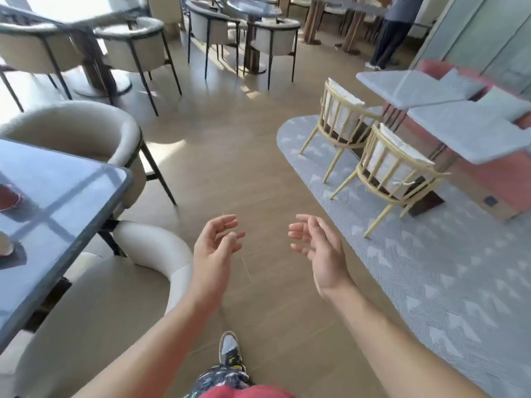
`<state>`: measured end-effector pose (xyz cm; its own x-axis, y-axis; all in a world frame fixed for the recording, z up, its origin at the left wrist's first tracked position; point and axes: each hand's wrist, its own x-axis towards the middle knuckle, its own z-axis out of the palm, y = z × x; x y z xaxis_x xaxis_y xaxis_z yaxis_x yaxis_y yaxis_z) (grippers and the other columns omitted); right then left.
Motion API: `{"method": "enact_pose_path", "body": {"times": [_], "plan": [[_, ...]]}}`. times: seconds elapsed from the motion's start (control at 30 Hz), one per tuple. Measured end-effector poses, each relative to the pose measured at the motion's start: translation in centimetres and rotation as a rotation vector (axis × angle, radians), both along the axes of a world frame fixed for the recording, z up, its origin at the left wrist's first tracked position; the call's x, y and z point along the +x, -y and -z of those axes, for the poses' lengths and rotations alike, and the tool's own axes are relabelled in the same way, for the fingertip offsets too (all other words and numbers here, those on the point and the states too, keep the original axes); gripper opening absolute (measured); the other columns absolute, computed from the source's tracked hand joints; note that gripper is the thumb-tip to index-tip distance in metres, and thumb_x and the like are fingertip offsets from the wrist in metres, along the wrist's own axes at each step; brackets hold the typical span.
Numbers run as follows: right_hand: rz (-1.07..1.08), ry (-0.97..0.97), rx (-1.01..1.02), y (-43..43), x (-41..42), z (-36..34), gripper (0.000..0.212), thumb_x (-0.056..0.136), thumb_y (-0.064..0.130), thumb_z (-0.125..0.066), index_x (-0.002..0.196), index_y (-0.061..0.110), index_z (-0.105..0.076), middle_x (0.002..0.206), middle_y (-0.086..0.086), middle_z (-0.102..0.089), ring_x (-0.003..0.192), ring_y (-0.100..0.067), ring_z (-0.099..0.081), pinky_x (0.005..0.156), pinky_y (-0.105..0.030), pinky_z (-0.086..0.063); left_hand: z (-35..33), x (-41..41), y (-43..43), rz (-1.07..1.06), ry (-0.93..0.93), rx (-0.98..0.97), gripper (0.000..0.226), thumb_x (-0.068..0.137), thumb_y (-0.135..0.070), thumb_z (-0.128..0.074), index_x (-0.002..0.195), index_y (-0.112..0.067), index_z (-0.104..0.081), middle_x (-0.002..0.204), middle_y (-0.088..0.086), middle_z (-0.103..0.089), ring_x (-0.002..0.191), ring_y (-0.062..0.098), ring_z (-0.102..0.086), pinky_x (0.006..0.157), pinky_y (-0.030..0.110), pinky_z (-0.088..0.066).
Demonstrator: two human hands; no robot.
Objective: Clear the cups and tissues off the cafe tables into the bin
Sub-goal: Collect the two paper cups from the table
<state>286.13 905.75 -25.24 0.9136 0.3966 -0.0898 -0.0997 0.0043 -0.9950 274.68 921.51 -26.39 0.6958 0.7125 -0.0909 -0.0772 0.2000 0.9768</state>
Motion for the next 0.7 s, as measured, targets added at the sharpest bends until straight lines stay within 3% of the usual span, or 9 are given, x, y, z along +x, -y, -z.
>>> {"method": "enact_pose_path", "body": {"times": [0.4,0.7], "plan": [[-0.282,-0.033,-0.017,-19.4,13.5,-0.8,0.041,0.095,0.052,-0.054,0.113,0.019,-0.073,0.106,-0.005,-0.075,0.102,-0.020,-0.071,0.092,-0.046,-0.055,-0.3,10.3,-15.0,-0.248,-0.006,-0.041,0.029,0.102,0.000,-0.054,0.116,-0.022,-0.067,0.117,-0.001,-0.070,0.104,0.018,-0.072,0.087,0.033,-0.056],[-0.712,-0.101,-0.028,-36.2,20.4,2.3,0.041,0.093,0.052,-0.058,0.114,0.019,-0.072,0.105,-0.008,-0.074,0.101,-0.023,-0.070,0.089,-0.046,-0.054,2.4,14.4,-24.7,-0.671,-0.079,-0.060,0.029,0.102,-0.002,-0.055,0.115,-0.025,-0.068,0.118,0.000,-0.069,0.106,0.019,-0.072,0.087,0.032,-0.056]]}}
